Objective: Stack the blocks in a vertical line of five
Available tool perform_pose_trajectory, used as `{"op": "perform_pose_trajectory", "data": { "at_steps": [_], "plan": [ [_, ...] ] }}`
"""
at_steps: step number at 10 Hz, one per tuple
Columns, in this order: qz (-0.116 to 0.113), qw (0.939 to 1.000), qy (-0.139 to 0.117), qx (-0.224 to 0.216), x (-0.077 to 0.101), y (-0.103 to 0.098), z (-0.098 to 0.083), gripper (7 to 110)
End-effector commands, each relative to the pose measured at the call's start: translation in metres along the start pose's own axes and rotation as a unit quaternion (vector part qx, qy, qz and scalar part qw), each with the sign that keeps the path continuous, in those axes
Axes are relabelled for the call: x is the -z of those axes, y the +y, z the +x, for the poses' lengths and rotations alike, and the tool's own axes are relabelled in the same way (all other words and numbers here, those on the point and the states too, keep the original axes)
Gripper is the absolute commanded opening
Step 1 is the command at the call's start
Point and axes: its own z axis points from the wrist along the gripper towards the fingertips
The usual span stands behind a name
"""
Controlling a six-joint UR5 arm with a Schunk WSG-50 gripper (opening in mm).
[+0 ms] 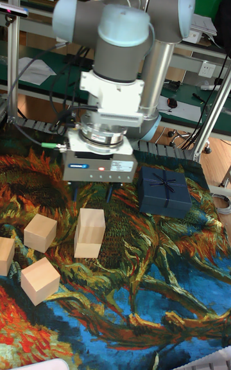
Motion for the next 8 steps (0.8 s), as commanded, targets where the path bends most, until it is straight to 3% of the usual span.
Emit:
{"op": "perform_pose_trajectory", "data": {
  "at_steps": [1,8],
  "plan": [
    [-0.013,0.9999,0.000,0.001,0.0045,0.0223,-0.0078,66],
    [-0.020,0.9997,0.003,0.009,0.0025,0.0226,-0.0060,66]
  ]
}}
